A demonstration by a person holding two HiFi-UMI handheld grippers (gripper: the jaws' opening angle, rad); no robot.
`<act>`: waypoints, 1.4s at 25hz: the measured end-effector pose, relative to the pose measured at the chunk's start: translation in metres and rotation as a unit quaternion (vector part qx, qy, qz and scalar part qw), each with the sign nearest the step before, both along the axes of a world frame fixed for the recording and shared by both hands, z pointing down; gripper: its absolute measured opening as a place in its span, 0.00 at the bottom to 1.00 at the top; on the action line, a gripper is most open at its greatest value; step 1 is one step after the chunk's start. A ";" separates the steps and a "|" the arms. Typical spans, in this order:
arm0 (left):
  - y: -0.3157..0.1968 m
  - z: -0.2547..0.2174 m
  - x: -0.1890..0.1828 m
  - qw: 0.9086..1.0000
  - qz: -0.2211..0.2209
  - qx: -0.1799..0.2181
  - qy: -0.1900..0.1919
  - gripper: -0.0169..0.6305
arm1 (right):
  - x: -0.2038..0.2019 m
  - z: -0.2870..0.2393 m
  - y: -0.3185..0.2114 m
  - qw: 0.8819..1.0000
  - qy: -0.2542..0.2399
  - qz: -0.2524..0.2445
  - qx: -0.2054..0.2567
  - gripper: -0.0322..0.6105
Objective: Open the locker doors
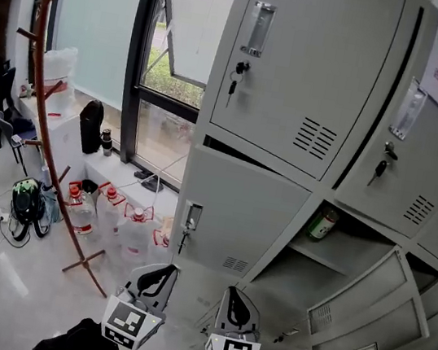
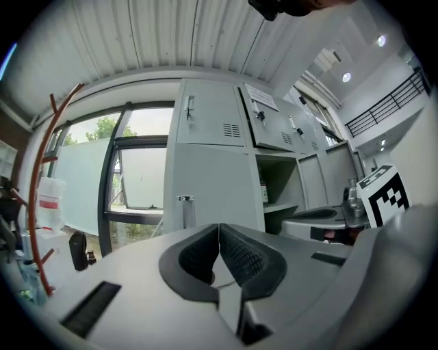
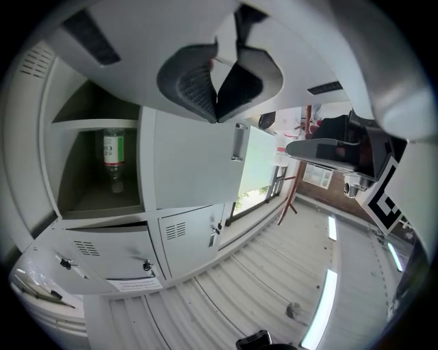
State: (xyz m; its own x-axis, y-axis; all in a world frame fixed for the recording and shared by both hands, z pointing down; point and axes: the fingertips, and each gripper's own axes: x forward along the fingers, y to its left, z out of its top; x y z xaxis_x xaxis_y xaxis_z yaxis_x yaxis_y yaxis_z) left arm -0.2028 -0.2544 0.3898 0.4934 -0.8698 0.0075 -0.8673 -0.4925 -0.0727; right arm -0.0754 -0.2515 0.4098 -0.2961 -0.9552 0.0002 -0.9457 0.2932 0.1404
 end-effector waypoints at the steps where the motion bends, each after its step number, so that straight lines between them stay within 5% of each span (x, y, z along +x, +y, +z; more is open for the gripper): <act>1: -0.002 -0.001 -0.009 1.000 -0.011 0.000 0.000 0.06 | -0.009 -0.001 -0.005 1.000 0.000 -0.011 0.000 0.08; 19: -0.039 0.012 -0.115 0.992 -0.124 -0.017 0.003 0.06 | -0.116 -0.003 -0.082 0.993 0.008 -0.117 0.003 0.08; 28: -0.067 0.032 -0.133 0.990 -0.138 -0.039 0.011 0.06 | -0.141 -0.001 -0.125 0.991 0.009 -0.137 -0.001 0.28; 35: -0.074 0.043 -0.138 0.988 -0.142 -0.052 0.012 0.06 | -0.159 0.001 -0.147 0.989 0.030 -0.144 -0.007 0.34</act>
